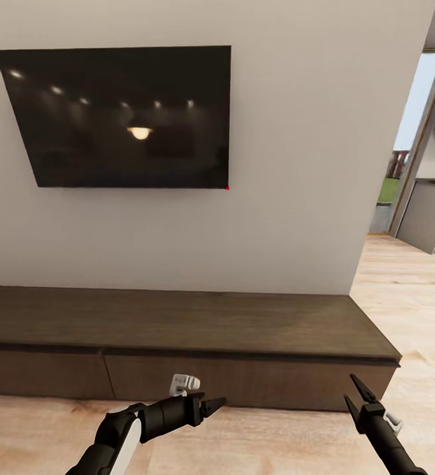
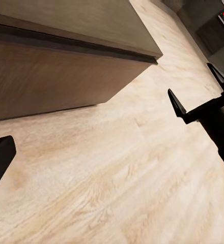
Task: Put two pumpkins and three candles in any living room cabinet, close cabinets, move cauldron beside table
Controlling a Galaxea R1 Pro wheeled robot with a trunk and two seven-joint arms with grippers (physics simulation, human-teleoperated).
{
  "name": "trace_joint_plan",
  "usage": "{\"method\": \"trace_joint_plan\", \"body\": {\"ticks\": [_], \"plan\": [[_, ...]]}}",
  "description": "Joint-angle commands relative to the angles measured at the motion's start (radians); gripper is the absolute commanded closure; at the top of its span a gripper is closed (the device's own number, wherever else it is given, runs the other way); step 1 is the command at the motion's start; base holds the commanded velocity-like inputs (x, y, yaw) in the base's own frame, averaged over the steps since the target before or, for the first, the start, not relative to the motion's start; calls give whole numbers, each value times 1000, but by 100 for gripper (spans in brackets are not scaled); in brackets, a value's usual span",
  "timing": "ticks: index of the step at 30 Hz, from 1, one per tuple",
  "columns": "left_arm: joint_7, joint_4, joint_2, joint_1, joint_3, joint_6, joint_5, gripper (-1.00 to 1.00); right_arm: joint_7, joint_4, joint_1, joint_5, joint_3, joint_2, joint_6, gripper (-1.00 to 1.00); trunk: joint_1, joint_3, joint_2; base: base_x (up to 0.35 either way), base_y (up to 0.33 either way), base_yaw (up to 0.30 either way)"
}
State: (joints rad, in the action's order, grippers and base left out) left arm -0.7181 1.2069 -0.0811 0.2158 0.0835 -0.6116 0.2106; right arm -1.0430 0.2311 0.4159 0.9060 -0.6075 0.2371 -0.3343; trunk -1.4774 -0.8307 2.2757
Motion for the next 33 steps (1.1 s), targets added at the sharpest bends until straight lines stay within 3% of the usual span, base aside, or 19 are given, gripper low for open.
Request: {"method": "trace_joint_plan", "body": {"ticks": [1, 24, 30, 33], "plan": [[0, 0, 0, 0, 0, -7, 6, -100, -2, -1, 0, 8, 1, 0, -9, -100, 0, -1, 0, 93, 0, 0], [-3, 1, 0, 0, -1, -15, 7, -100, 0, -1, 0, 8, -1, 2, -11, -100, 0, -1, 0, 11, 0, 0], [-3, 5, 0, 0, 0, -15, 9, -100, 37, 0, 0, 9, -38, 3, -12, -100, 0, -1, 0, 0, 0, 0], [-3, 6, 0, -1, 0, -14, 9, -100, 48, 1, 0, 9, -51, 20, -25, -100, 0, -1, 0, 0, 0, 0]]}}
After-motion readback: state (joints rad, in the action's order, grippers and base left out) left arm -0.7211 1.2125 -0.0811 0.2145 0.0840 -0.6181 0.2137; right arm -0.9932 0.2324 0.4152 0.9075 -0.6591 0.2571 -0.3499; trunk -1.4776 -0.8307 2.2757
